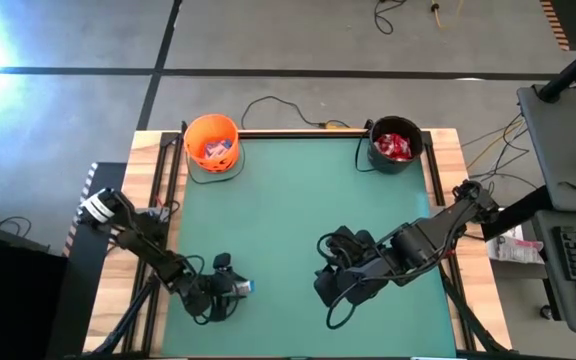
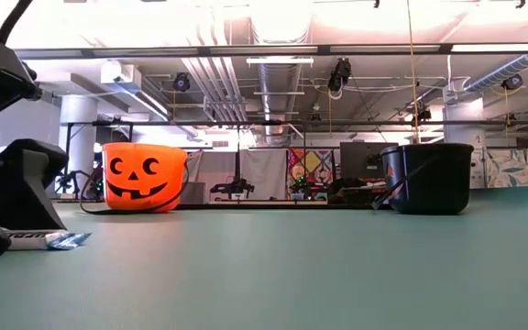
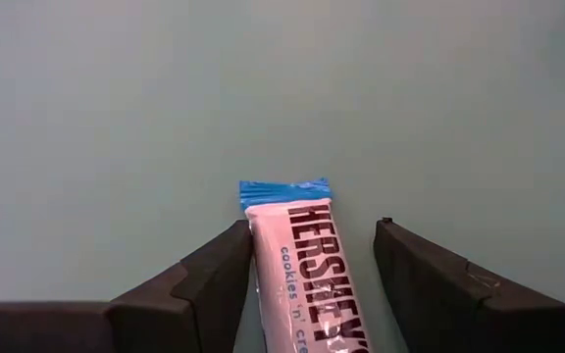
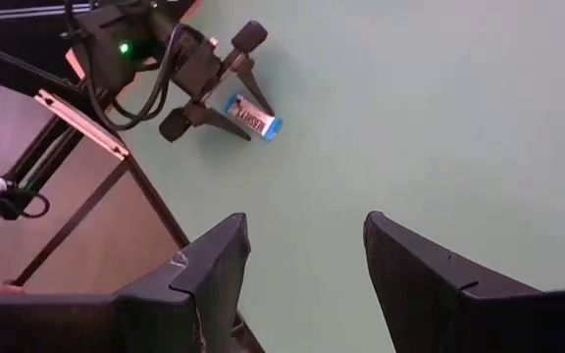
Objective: Sort candy by brand, put in halloween buckets
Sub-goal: Put the white chocolate into the orange bucket
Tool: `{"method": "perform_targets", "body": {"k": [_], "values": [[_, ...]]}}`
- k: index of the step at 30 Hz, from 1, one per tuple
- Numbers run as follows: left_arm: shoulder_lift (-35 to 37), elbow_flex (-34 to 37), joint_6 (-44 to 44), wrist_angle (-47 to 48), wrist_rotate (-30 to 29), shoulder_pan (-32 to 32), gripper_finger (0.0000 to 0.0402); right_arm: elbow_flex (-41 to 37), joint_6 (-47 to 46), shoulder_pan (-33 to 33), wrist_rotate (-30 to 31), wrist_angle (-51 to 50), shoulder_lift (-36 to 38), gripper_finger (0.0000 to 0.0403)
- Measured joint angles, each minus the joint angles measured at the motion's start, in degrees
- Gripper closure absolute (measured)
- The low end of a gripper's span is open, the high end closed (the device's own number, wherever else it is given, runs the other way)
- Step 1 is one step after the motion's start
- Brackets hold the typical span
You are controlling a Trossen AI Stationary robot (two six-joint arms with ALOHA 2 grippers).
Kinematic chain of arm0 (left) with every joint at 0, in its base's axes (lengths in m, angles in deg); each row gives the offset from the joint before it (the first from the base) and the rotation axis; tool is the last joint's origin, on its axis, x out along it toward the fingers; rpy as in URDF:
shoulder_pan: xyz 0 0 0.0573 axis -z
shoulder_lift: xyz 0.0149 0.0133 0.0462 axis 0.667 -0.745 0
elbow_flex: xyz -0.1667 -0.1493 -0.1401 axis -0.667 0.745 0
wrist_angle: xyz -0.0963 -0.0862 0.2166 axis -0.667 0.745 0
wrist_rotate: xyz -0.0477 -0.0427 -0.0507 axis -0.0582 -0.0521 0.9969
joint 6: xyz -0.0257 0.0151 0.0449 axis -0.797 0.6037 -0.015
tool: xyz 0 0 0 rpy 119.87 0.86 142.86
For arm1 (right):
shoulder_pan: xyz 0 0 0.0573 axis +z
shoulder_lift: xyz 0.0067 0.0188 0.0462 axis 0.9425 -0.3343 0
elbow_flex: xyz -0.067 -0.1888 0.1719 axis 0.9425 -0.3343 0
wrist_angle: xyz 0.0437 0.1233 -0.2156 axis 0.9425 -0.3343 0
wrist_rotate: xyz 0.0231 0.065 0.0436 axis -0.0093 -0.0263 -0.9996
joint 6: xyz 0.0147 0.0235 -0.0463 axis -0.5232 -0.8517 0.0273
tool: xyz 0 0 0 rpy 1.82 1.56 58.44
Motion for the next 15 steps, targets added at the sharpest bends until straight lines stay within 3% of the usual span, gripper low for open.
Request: {"method": "perform_targets", "body": {"k": [3, 7, 15], "values": [[-2.1, 0.0, -1.6, -0.5, -1.1, 1.2, 0.0199, -0.4, -0.1, 0.0, 0.7, 0.1, 0.0, 0.0207], [-6.3, 0.1, -7.6, -2.5, -7.4, 2.3, 0.0205, -1.0, 0.2, 0.0, 1.2, 0.4, 0.0, 0.0207], [-18.2, -1.1, -4.0, -20.6, -17.5, 3.8, 0.0230, -3.5, 0.8, 0.0, 2.2, 5.0, 0.0, 0.0207]]}}
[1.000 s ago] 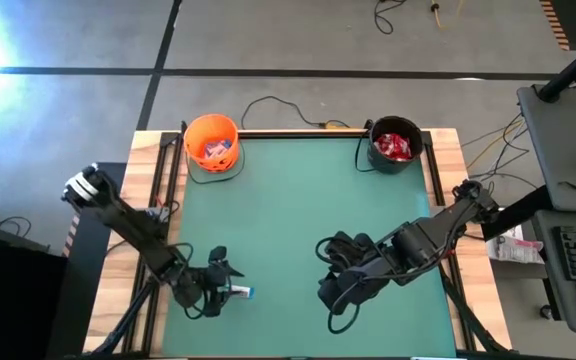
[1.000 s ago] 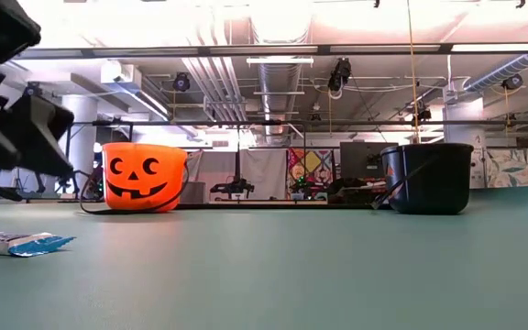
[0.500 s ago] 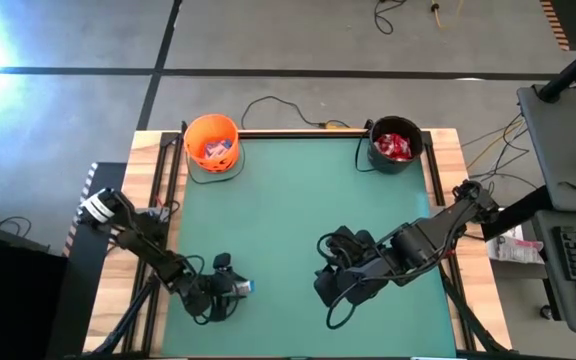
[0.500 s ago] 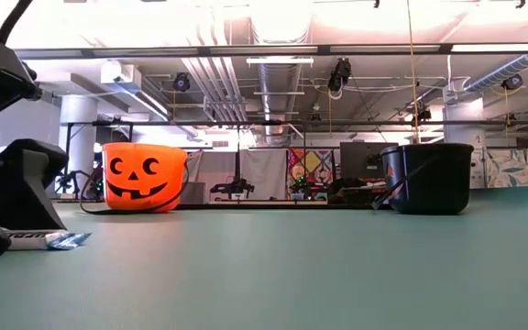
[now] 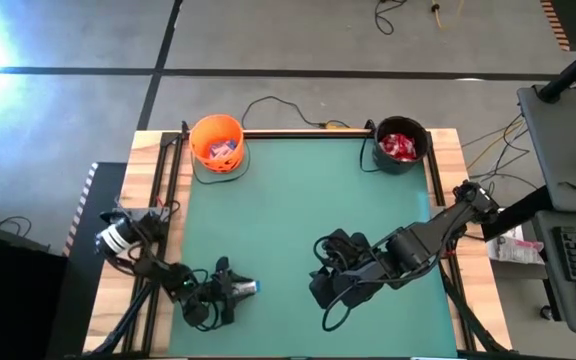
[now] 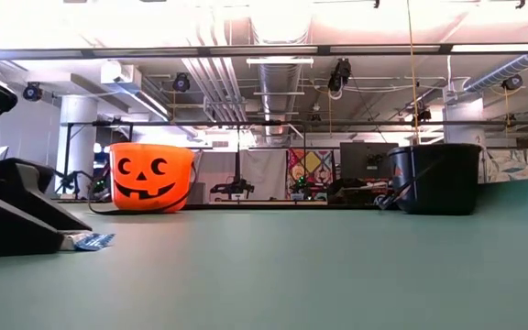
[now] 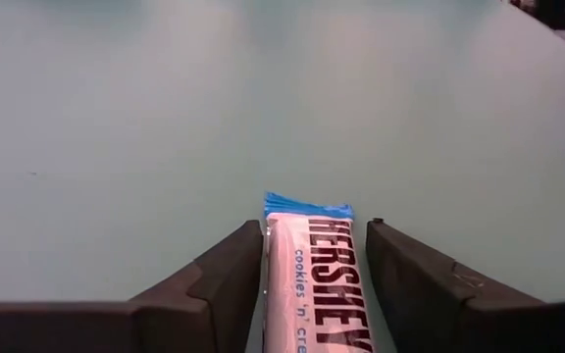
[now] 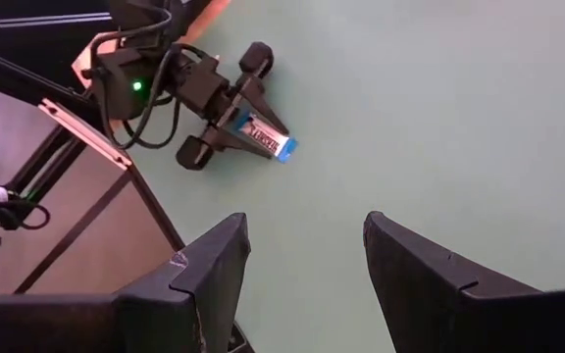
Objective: Sort candy by brand, put in halloween buckets
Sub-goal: Put the white chocolate into the orange bucket
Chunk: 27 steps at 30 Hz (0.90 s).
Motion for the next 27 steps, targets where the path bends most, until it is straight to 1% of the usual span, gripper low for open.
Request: {"method": "perform_targets", "body": {"k": [3, 6, 9, 13, 18, 23, 25, 27], "values": [[-2.3, -1.2, 0.3, -1.2, -2.5, 0.3, 0.0233, -0.4, 0.0, 0.0, 0.0, 0.9, 0.0, 0.0207], [-3.1, -2.6, 0.7, -1.3, -3.5, 0.2, 0.0236, -0.5, 0.0, 0.0, 0.0, 1.0, 0.0, 0.0207], [-3.2, -3.9, 3.0, -1.5, -1.7, 0.0, 0.0243, -0.5, 0.0, 0.1, 0.0, 1.5, 0.0, 0.0207], [-3.2, -4.2, 2.8, -1.3, -1.0, -0.2, 0.0255, -0.5, -1.3, 0.3, -0.1, 2.6, 0.0, 0.0207], [-3.0, -4.1, 2.8, -1.3, -0.9, -0.2, 0.0284, -0.5, -1.3, 0.4, -0.1, 3.4, 0.0, 0.0207], [0.1, -4.0, 2.6, 0.9, 0.9, -0.8, 0.0305, -0.5, -1.4, 0.7, -0.6, 5.9, 0.0, 0.0207], [2.5, -4.0, 3.1, 3.4, 1.7, -1.3, 0.0305, -0.5, -1.3, 1.0, -0.6, 6.5, 0.0, 0.0207], [6.1, -3.8, 6.0, 8.0, 2.5, -2.0, 0.0304, -0.5, -1.3, 1.1, -0.6, 6.8, 0.0, 0.0207]]}}
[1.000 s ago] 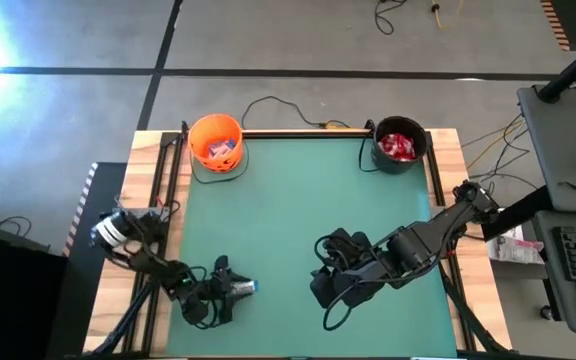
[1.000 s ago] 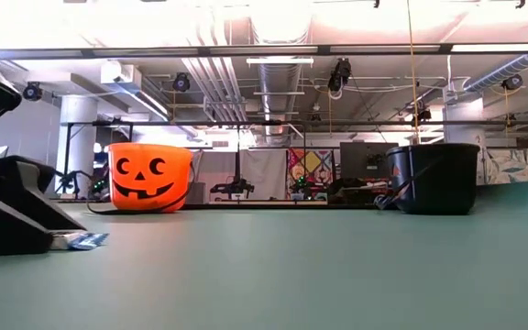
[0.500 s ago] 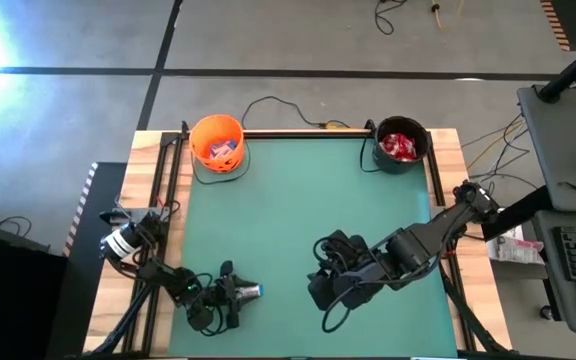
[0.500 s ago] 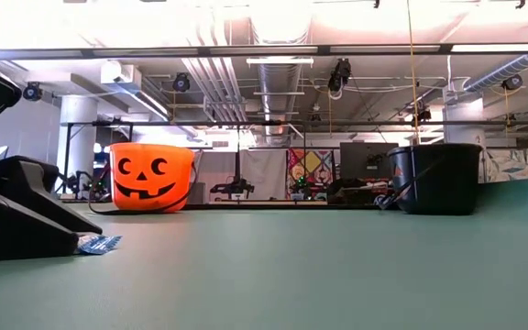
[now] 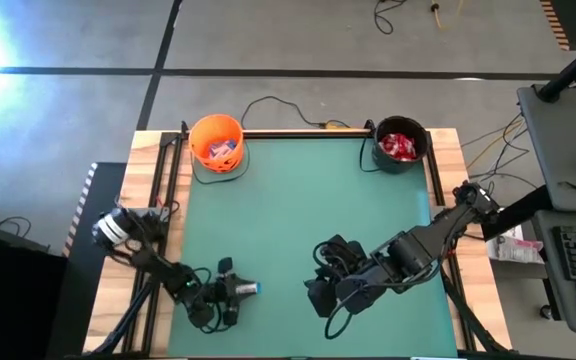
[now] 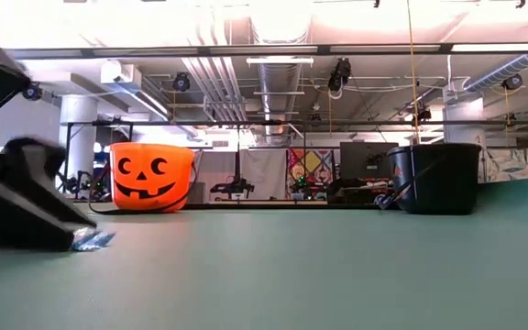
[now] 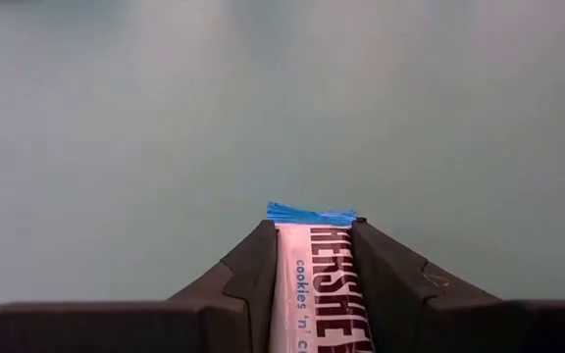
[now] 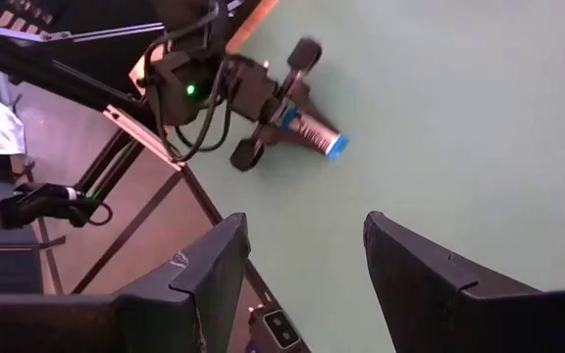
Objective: Sort candy by brand, put in halloween buckets
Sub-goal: Put the white chocolate into the orange bucket
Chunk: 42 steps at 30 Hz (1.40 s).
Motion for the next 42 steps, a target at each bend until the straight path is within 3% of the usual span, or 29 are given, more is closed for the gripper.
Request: {"method": "perform_targets", "body": {"k": [6, 11, 15, 19, 22, 27, 32, 35, 39, 42], "values": [[16.9, -0.1, 6.8, 18.6, -1.4, -6.8, 0.0304, 0.0, 2.5, 0.0, 0.1, 0.0, 0.0, 0.0207], [32.6, -0.2, 11.2, 32.5, -2.1, -17.3, 0.0304, -0.1, 5.8, 0.0, 0.3, 0.4, 0.0, 0.0207], [44.1, -0.9, 12.9, 42.1, 4.0, -30.0, 0.0304, -1.0, 7.4, 0.0, 3.9, 4.9, 0.0, 0.0207], [52.1, -2.3, 16.6, 48.3, 7.0, -44.9, 0.0304, -5.7, 9.8, 0.9, 10.5, 17.3, 0.1, 0.0207], [55.7, -4.5, 21.5, 49.3, 11.9, -56.7, 0.0304, -11.3, 10.8, 1.6, 10.4, 27.2, 0.1, 0.0207], [56.4, -10.6, 22.0, 53.1, 20.0, -75.1, 0.0304, -20.6, 9.3, 1.8, 3.3, 40.3, 0.1, 0.0207], [52.2, -16.9, 23.2, 58.5, 25.7, -88.3, 0.0304, -25.7, 4.0, 1.7, 3.0, 43.3, 0.1, 0.0207], [48.2, -19.6, 23.2, 62.6, 30.0, -94.0, 0.0303, -26.6, 4.1, 1.7, 0.3, 43.2, 0.0, 0.0207], [42.6, -20.1, 21.7, 62.8, 35.9, -98.0, 0.0302, -26.6, 9.9, 1.2, -9.2, 43.4, 0.0, 0.0207], [37.9, -20.0, 18.1, 63.4, 36.5, -98.9, 0.0295, -26.6, 15.2, -0.6, -17.9, 42.9, 0.4, 0.0207]]}}
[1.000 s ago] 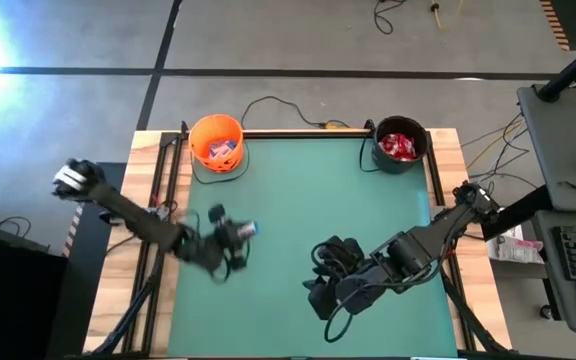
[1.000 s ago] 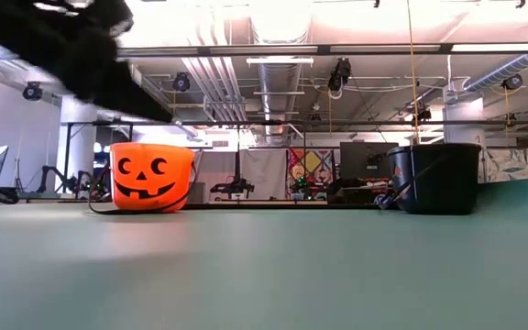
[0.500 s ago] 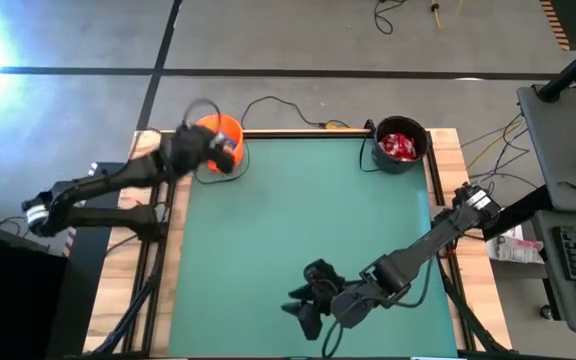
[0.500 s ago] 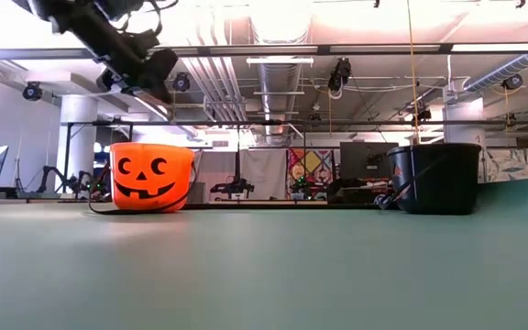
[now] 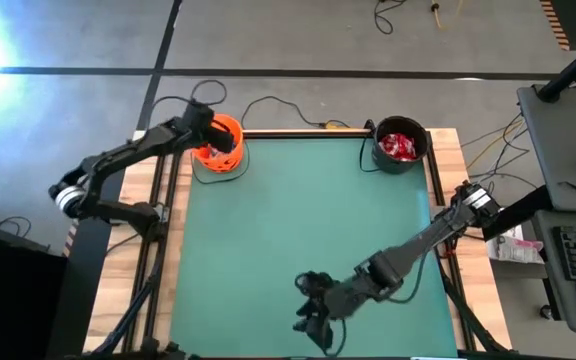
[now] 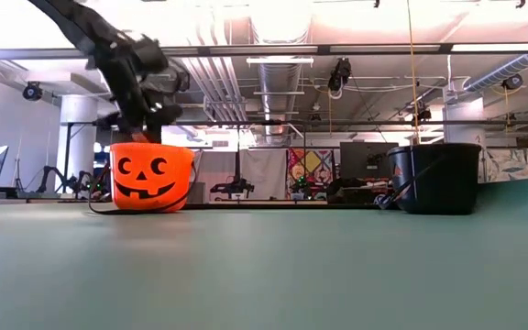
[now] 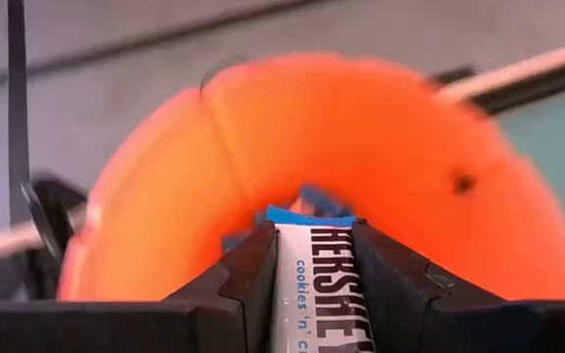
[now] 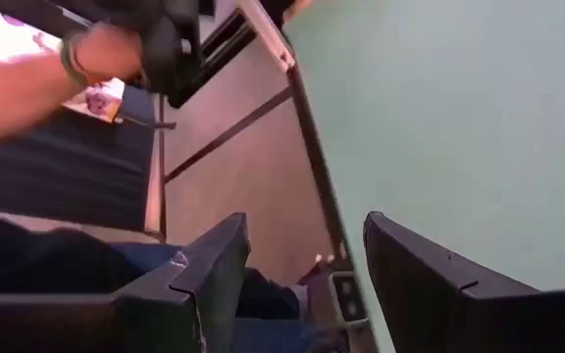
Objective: Sort candy by brand, put in halloween buckets
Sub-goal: Put the white chocolate into the orange bucket, then return to Home Position
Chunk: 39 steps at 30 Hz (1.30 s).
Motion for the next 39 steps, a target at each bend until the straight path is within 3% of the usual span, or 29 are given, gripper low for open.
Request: {"method": "perform_targets", "body": {"k": [5, 13, 16, 19, 23, 26, 32, 39], "values": [[-4.1, 0.1, -4.1, 0.5, 1.0, 0.0, 0.0262, 0.0, 6.5, -6.1, -1.7, -4.2, 3.9, 0.0212], [-1.3, 0.1, -3.3, 7.6, 1.7, 0.1, 0.0165, 0.0, 30.3, -18.0, -4.3, -12.6, 10.7, 0.0229], [3.6, 0.1, -1.2, 12.5, 6.2, 1.0, 0.0134, -0.4, 39.9, -22.7, -3.1, -14.2, 11.9, 0.0236], [10.3, 0.1, -3.1, 16.3, 15.4, 3.8, 0.0116, -2.2, 44.5, -26.9, 0.7, -15.7, 11.7, 0.0244], [20.7, 0.4, -7.8, 16.6, 26.2, 11.1, 0.0113, -6.7, 47.6, -31.6, 3.4, -19.2, 9.7, 0.0259], [27.4, 0.6, -9.7, 16.7, 30.3, 18.1, 0.0118, -11.1, 50.5, -33.2, 3.1, -20.1, 7.3, 0.0272], [37.4, 0.7, -12.9, 16.8, 31.1, 31.0, 0.0129, -15.1, 49.4, -33.4, -0.3, -19.3, 0.9, 0.0295], [42.4, 0.9, -27.4, 14.9, 26.5, 35.9, 0.0130, -12.1, 49.4, -33.3, -1.1, -18.6, -7.7, 0.0316]]}}
